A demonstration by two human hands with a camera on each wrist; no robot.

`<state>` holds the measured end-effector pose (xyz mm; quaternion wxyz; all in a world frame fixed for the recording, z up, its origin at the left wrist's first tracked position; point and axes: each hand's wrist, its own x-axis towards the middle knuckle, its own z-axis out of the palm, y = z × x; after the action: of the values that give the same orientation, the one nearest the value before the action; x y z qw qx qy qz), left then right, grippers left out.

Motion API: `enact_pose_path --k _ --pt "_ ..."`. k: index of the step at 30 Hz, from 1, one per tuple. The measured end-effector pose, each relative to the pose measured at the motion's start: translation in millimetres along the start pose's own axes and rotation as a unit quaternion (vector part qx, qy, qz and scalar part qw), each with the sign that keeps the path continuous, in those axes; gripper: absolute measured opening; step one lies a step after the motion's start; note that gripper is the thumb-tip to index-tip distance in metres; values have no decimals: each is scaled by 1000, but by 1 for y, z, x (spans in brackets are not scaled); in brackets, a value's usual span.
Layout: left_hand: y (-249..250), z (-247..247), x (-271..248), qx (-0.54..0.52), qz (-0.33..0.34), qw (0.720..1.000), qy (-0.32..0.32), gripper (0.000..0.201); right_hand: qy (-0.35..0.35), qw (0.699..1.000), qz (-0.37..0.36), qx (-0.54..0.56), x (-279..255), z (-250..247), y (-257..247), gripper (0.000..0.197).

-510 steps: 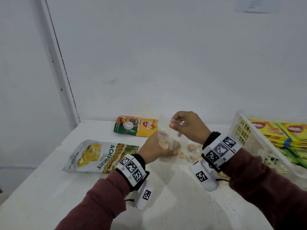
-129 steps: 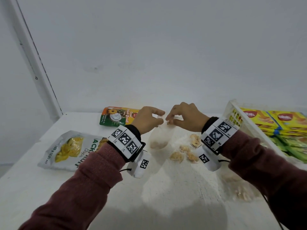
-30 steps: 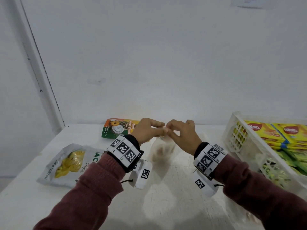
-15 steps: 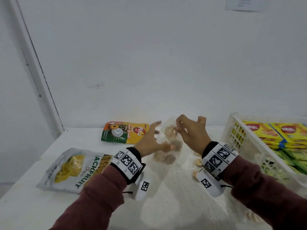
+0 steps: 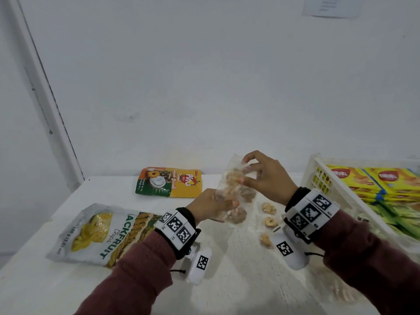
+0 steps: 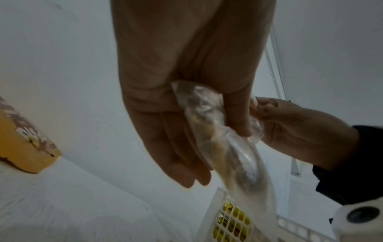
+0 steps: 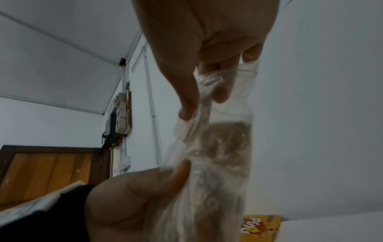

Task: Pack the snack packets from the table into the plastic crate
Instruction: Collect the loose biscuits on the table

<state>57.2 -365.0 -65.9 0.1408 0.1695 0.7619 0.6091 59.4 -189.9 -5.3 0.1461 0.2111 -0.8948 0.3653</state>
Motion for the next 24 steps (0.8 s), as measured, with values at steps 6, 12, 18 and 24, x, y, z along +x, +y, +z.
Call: enact_pose_path --k 6,12,18,24 --pt "-1 6 3 -56 -12 998 33 15 16 999 -11 25 -1 2 -2 22" --pt "-5 3 5 -41 -2 998 41 12 38 996 -20 77 -2 12 8 6" --pt "-2 -2 6 -51 40 997 39 16 24 996 -26 81 -8 16 1 4" --pt "-7 -1 5 -65 100 991 67 6 -6 1000 -16 10 -9 14 -3 18"
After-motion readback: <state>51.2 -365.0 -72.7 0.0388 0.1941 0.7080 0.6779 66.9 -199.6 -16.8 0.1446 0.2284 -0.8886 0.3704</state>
